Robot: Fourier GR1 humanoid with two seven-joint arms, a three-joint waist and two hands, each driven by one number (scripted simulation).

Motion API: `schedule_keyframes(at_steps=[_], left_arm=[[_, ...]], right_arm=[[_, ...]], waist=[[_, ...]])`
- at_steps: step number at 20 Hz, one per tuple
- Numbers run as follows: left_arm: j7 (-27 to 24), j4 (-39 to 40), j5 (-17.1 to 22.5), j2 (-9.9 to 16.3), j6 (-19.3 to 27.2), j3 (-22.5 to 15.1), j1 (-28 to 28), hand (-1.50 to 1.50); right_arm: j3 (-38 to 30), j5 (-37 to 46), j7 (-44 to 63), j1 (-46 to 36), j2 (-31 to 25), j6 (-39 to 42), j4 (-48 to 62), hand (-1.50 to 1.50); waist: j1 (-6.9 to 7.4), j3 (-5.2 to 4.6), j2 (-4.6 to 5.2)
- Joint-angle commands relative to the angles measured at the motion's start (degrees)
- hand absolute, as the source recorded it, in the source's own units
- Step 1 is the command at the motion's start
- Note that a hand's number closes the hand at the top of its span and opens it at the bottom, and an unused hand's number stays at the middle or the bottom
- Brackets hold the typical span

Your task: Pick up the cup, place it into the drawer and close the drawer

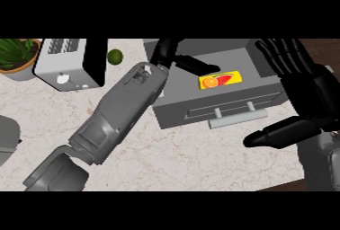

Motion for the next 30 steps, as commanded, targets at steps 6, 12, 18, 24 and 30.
schedule_keyframes(at_steps=[6,12,18,24,30], left_arm=[[-9.1,-5.9,10.2,0.0,-0.7,2.5,0.5,-1.50],[-12.4,-4.5,13.2,0.0,1.6,3.2,0.8,-1.50],[-13.4,-2.8,15.1,0.0,3.1,4.7,0.4,-1.50],[-17.3,-4.6,15.1,0.0,-1.3,5.7,5.8,-1.50],[-18.0,-7.9,15.6,2.4,-3.8,6.9,9.4,-1.50]], right_arm=[[8.5,-9.4,3.4,-0.1,-1.0,14.0,0.9,1.50],[14.5,-0.9,8.2,2.1,-9.5,20.8,-0.8,1.50],[16.2,18.9,2.1,6.0,-13.2,16.3,-1.7,-1.50],[23.5,33.3,-2.3,7.6,-7.7,6.2,11.2,-1.50],[28.0,40.8,-10.9,2.1,-5.1,2.9,32.8,-1.50]], waist=[[0.85,-0.08,-0.64],[4.49,-0.10,-1.67],[7.64,0.04,-2.08],[11.62,-0.02,-2.45],[13.41,0.02,-2.33]])
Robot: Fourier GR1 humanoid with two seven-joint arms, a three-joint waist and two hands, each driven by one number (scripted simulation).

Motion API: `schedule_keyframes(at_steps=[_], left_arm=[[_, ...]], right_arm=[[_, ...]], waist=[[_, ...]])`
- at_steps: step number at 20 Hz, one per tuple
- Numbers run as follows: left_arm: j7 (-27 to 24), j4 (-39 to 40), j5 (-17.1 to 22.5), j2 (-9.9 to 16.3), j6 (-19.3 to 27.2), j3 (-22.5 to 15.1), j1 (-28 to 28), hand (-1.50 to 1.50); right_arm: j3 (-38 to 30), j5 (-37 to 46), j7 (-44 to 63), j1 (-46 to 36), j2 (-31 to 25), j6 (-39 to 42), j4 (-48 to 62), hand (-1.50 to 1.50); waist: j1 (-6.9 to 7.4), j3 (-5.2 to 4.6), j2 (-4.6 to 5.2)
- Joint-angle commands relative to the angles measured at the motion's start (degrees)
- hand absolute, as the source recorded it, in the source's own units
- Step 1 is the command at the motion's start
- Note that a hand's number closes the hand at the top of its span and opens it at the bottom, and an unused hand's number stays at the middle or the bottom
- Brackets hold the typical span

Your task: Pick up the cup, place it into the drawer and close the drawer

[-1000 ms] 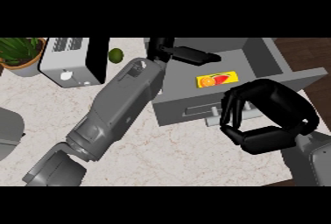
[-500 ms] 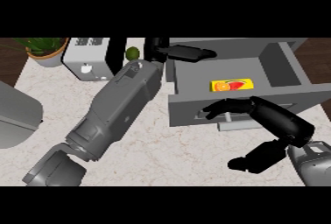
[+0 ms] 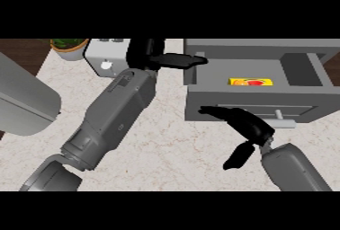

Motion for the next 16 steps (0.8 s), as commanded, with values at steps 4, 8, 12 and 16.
schedule_keyframes(at_steps=[4,8,12,16], left_arm=[[-1.4,-3.9,0.0,2.7,-2.3,0.6,6.5,-1.50],[-0.3,-8.5,0.0,3.2,-4.1,-0.8,10.7,-1.50],[1.3,-9.6,0.5,7.2,-6.3,0.4,10.7,-1.50],[2.5,-12.7,1.2,8.5,-8.8,0.1,13.3,-1.50]], right_arm=[[-1.7,7.0,-9.8,-11.9,2.3,-6.1,27.2,1.50],[-7.3,5.1,-17.7,-15.6,1.1,-10.6,35.8,1.50],[-11.3,4.5,-18.8,-24.1,2.6,-13.7,44.0,1.50],[-17.0,1.4,-20.7,-30.1,-1.2,-13.8,48.4,1.50]], waist=[[3.09,0.07,0.27],[5.42,0.20,0.23],[5.91,0.20,1.03],[7.46,0.22,1.13]])
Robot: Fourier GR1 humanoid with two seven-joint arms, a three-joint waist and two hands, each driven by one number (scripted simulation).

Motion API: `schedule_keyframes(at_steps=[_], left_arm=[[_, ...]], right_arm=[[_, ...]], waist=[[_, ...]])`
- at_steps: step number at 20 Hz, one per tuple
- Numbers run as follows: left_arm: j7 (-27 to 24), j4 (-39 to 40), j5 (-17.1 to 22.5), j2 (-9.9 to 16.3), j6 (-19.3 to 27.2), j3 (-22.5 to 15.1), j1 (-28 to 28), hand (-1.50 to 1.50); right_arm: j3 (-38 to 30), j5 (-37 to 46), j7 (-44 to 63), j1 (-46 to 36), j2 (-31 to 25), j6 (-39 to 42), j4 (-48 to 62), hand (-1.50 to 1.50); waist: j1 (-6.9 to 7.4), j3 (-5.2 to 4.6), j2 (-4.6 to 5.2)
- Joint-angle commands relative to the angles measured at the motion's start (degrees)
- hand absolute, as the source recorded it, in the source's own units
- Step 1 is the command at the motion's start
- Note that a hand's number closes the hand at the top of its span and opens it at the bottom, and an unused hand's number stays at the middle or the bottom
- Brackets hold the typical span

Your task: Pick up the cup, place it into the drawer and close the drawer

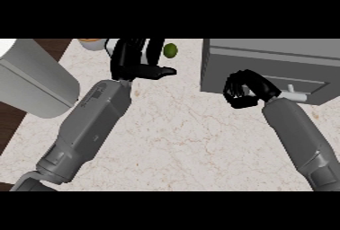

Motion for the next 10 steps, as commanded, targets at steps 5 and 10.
schedule_keyframes(at_steps=[5,10], left_arm=[[1.1,-3.3,0.2,2.9,-3.0,-0.4,3.5,-1.50],[1.3,-4.5,0.4,3.0,-5.4,-1.0,5.2,-1.50]], right_arm=[[-7.5,-3.2,1.1,-10.1,-5.1,-1.2,7.9,1.50],[-9.2,-5.5,0.7,-10.7,-6.6,0.6,6.6,1.50]], waist=[[2.60,-0.09,0.76],[3.77,-0.12,1.08]])
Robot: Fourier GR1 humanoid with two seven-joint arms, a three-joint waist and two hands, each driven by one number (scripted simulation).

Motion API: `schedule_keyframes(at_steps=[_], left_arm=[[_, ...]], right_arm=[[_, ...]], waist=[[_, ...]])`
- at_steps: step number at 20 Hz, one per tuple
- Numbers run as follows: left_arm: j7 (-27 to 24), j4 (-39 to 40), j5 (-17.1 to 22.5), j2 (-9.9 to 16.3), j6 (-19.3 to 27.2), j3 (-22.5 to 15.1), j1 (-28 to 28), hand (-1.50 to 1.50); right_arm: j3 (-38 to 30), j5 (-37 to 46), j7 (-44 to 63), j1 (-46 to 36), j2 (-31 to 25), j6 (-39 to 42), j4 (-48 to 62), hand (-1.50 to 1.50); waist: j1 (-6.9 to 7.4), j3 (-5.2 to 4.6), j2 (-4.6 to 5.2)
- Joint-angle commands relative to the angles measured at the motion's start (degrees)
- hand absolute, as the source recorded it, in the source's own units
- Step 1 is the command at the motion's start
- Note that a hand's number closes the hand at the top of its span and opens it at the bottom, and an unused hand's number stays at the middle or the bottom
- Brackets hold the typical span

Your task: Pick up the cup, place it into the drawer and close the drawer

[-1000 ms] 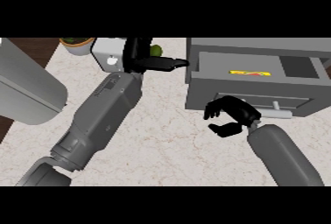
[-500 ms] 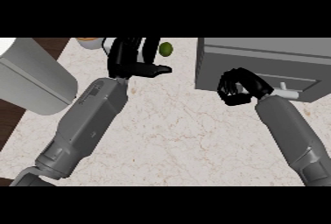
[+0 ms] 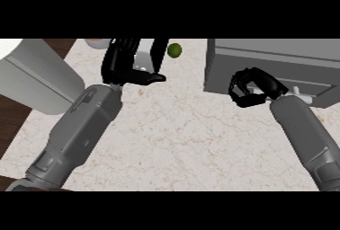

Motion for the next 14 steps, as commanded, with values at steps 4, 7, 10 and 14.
schedule_keyframes(at_steps=[4,7,10,14], left_arm=[[0.8,-1.6,0.3,1.4,-2.2,-0.3,1.5,-1.50],[1.0,-2.1,0.5,1.5,-3.1,-0.3,1.8,-1.50],[0.9,-2.7,0.8,1.4,-2.9,0.1,1.6,-1.50],[0.7,-2.7,0.4,1.7,-3.7,-0.7,3.6,-1.50]], right_arm=[[-5.8,-1.6,4.0,-9.7,-7.7,-2.5,1.8,1.50],[-6.1,-2.5,4.6,-9.1,-7.7,-1.5,1.2,1.50],[-7.3,-4.3,4.4,-9.4,-8.8,0.6,-0.2,1.50],[-6.9,-4.5,4.6,-8.1,-9.7,2.1,-0.9,1.50]], waist=[[2.76,-0.39,1.08],[3.25,-0.41,1.26],[3.14,-0.43,1.00],[3.62,-0.44,1.28]])
